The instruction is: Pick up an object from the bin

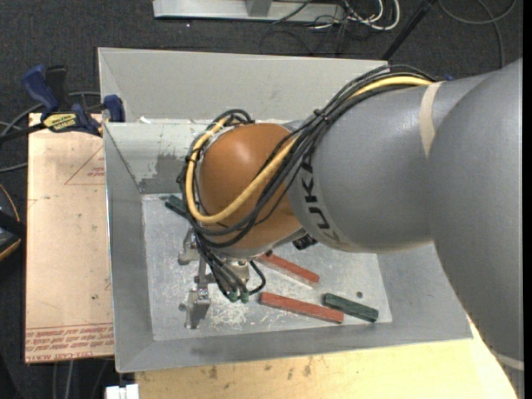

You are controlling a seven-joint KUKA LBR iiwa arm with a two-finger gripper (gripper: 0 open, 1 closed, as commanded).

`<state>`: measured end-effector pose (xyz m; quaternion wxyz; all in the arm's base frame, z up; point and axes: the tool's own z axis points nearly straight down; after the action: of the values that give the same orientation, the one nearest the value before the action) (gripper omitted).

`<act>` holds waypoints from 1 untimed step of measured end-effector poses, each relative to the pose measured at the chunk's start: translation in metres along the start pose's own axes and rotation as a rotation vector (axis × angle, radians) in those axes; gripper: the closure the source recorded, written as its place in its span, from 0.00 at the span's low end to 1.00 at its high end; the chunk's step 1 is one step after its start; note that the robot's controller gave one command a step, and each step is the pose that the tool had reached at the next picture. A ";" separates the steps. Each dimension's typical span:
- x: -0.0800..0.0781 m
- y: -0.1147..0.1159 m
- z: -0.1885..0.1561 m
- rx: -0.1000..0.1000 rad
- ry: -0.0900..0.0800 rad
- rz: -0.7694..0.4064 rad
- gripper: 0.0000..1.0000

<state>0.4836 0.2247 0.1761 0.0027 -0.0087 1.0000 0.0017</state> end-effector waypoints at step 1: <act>-0.001 -0.002 0.016 0.000 0.002 -0.008 0.00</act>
Offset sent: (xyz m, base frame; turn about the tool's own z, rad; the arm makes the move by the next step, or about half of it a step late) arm -0.0055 0.0078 0.0062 -0.0161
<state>0.4845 0.2227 0.1601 0.0019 -0.0127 0.9999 0.0016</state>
